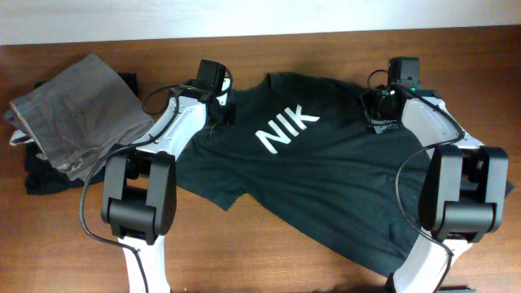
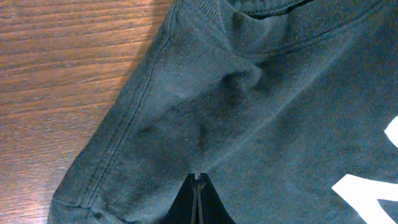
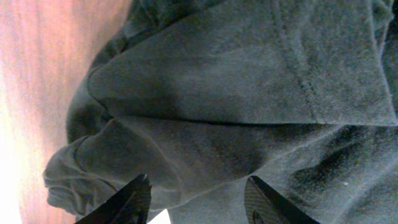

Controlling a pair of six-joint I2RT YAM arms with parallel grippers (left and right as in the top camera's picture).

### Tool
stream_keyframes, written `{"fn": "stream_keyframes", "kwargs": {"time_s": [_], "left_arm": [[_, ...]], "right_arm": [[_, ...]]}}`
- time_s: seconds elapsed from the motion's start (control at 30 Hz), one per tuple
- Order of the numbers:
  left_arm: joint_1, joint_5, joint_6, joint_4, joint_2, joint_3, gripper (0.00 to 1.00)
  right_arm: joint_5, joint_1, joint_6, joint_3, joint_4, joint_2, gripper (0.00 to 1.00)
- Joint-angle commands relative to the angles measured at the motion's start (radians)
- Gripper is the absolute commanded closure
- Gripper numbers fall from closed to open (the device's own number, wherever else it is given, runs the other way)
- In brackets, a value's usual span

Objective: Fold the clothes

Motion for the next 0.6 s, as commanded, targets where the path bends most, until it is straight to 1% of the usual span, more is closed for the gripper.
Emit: {"fn": "stream_keyframes", "kwargs": {"time_s": [0.0, 0.1, 0.17, 0.33, 0.4, 0.5, 0.53, 0.57], "left_arm": [[-0.003, 0.011, -0.008, 0.004, 0.011, -0.003, 0.99], [-0.003, 0.011, -0.008, 0.003, 0.011, -0.003, 1.00], [-0.003, 0.011, -0.008, 0.002, 0.011, -0.003, 0.99], [-0.003, -0.004, -0.008, 0.003, 0.011, -0.003, 0.99], [-0.003, -0.027, -0.008, 0.003, 0.011, -0.003, 0.99], [-0.003, -0.034, -0.008, 0.003, 0.011, -0.003, 0.99], [-0.003, -0.034, -0.008, 0.003, 0.011, -0.003, 0.99], [-0.003, -0.034, -0.008, 0.003, 0.011, -0.003, 0.99]], "right_arm": [[0.025, 0.013, 0.033, -0.006, -0.002, 0.028, 0.46], [0.026, 0.016, 0.051, -0.006, 0.029, 0.046, 0.47], [0.024, 0.013, 0.051, -0.006, 0.051, 0.047, 0.48], [0.021, 0.013, 0.050, -0.006, 0.076, 0.047, 0.67], [0.021, 0.013, 0.050, -0.006, 0.074, 0.047, 0.70], [0.021, 0.013, 0.050, -0.006, 0.074, 0.047, 0.69], [0.021, 0.013, 0.050, -0.006, 0.074, 0.047, 0.68], [0.020, 0.013, 0.050, -0.006, 0.071, 0.047, 0.62]]}}
